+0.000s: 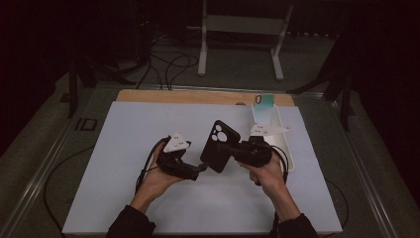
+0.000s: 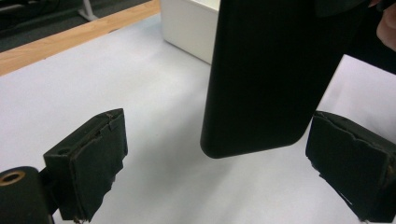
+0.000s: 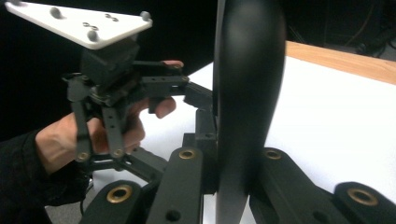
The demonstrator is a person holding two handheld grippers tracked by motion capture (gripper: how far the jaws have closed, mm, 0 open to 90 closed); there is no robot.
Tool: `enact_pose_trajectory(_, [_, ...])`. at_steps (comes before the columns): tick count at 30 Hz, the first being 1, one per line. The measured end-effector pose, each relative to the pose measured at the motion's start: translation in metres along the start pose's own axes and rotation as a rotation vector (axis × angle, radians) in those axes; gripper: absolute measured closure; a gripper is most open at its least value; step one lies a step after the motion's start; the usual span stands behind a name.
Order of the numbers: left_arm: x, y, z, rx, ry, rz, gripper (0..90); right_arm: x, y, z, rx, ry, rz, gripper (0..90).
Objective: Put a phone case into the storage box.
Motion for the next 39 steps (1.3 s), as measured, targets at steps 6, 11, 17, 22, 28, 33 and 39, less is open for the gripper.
enact_pose_trajectory(6, [0.003,-0.003,-0.002,0.015,0.009,-0.016,6.3,0.002,0.010,0.005,-0.061,-0.015,0.029,85.8])
enact_pose_trajectory(11, [0.007,-0.009,-0.002,0.036,0.020,-0.039,8.2,0.006,0.012,0.008,-0.084,-0.012,0.060,85.8])
enact_pose_trajectory(17, [0.007,-0.013,-0.002,0.058,0.018,-0.076,12.6,0.013,0.015,0.008,-0.112,-0.007,0.105,85.7])
enact_pose_trajectory(22, [0.005,-0.017,-0.002,0.089,0.009,-0.128,22.3,0.014,0.016,0.008,-0.126,-0.020,0.149,85.7])
enact_pose_trajectory(28, [0.006,-0.020,-0.003,0.114,0.018,-0.136,37.2,0.014,0.015,0.007,-0.137,-0.013,0.138,85.5])
enact_pose_trajectory(33, [0.005,-0.019,-0.005,0.120,0.008,-0.145,58.4,0.012,0.009,0.007,-0.138,-0.010,0.088,74.7])
enact_pose_trajectory(39, [0.006,-0.019,-0.006,0.129,0.001,-0.149,76.7,0.012,0.006,0.007,-0.111,-0.012,0.047,56.9])
Point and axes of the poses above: each handheld gripper's, and its own axes: x roughly forward along the jaws, z roughly out of its top, y roughly to its left, the point moved 4 cm from there along x, roughly forward along the jaws, and after that the axes turned 14 degrees about y, right-handed, at the moved point
